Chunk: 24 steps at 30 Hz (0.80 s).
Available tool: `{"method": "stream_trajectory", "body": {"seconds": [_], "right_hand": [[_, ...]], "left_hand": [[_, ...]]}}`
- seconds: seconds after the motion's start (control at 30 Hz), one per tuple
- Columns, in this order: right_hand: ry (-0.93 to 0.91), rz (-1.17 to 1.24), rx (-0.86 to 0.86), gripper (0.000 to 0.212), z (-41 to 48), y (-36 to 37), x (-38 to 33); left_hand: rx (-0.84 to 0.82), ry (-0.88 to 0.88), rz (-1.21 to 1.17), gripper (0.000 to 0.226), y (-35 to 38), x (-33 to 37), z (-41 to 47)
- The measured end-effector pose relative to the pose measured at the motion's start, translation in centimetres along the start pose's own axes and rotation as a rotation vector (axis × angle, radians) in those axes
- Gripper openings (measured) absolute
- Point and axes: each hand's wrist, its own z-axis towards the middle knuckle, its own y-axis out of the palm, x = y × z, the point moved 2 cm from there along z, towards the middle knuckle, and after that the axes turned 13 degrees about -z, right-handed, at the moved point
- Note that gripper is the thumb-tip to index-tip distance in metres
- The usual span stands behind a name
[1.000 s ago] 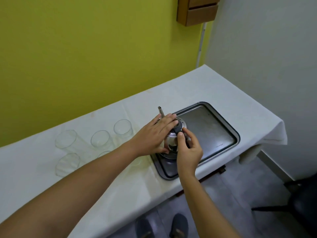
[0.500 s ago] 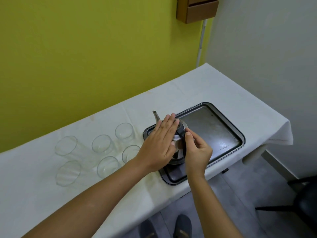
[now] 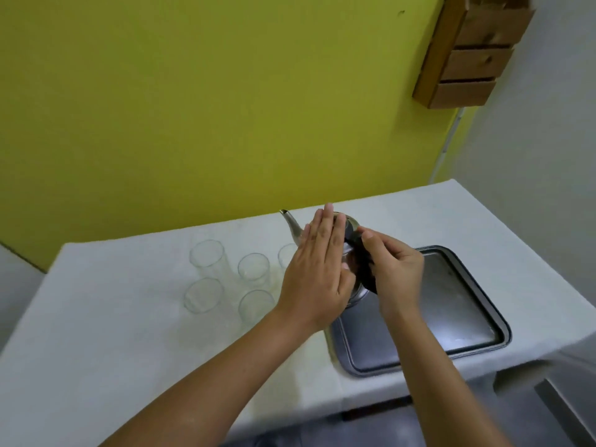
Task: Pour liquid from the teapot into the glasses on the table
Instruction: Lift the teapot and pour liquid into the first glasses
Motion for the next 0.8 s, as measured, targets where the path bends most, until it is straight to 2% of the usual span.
{"method": "stream_trajectory", "body": {"seconds": [0.2,0.33,0.6,0.8], "right_hand": [[-0.015,0.006,-0.193,0.024,-0.9,4.2,-1.4],[-0.009,-0.034,-0.271,0.02,-1.5,6.8,-1.6],[-0.032,-0.194,-0.297,0.015,-1.2,9.4,-1.7],[-0.032,-0.289,-0.289,0.012,-0.4,9.6,-2.2]], "left_hand": [[0.121,-0.096,0.073,0.065,-3.7,-1.2,-1.3],[0.179,-0.169,0.082,0.064,-5.3,-2.8,-2.8],[0.183,-0.262,0.012,0.064,-6.6,-4.8,-3.6],[0.183,-0.255,-0.074,0.066,-6.8,-5.4,-3.4]]}}
